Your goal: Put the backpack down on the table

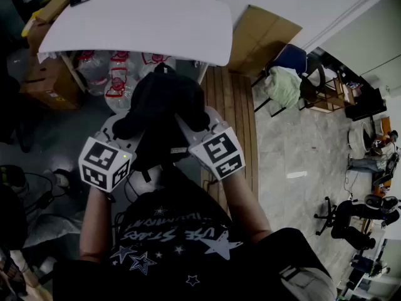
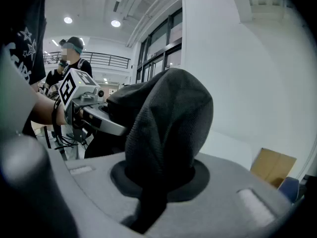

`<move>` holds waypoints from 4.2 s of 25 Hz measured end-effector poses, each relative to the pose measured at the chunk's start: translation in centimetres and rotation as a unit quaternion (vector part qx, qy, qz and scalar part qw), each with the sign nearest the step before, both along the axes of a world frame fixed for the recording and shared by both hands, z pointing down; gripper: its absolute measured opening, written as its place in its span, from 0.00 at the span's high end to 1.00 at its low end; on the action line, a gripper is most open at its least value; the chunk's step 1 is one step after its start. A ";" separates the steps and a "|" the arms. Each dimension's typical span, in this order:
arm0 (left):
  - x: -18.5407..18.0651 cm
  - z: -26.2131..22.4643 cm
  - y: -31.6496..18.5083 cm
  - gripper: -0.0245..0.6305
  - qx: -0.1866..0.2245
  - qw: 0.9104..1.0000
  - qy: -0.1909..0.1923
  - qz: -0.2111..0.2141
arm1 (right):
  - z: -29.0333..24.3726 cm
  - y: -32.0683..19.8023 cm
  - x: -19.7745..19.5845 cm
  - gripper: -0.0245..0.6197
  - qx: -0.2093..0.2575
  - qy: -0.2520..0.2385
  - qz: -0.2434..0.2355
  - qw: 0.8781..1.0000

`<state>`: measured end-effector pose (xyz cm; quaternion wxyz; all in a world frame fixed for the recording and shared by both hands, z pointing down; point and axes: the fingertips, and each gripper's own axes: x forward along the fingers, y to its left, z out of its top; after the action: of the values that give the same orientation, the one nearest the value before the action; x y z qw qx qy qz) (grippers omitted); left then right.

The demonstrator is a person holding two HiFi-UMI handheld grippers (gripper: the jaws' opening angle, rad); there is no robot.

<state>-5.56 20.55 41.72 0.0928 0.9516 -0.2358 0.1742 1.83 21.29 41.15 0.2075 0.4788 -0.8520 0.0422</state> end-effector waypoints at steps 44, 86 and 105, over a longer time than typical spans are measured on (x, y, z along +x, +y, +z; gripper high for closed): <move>2.9 -1.9 -15.8 0.85 0.024 0.997 -0.010 -0.071 | -1.6 -17.1 3.3 0.88 0.018 -0.012 -0.080 0.997; -6.6 -8.0 -47.1 0.85 0.068 0.996 0.057 0.025 | -8.2 -46.7 -6.1 0.88 0.081 0.029 0.025 0.996; -1.3 -6.8 -57.8 0.85 0.050 0.992 0.058 -0.100 | -7.7 -59.3 -0.9 0.88 0.075 0.012 -0.100 0.992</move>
<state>-6.84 -37.23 34.90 0.0755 0.9350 -0.3328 0.0965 0.88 -37.98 33.41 0.1842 0.4059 -0.8938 -0.0482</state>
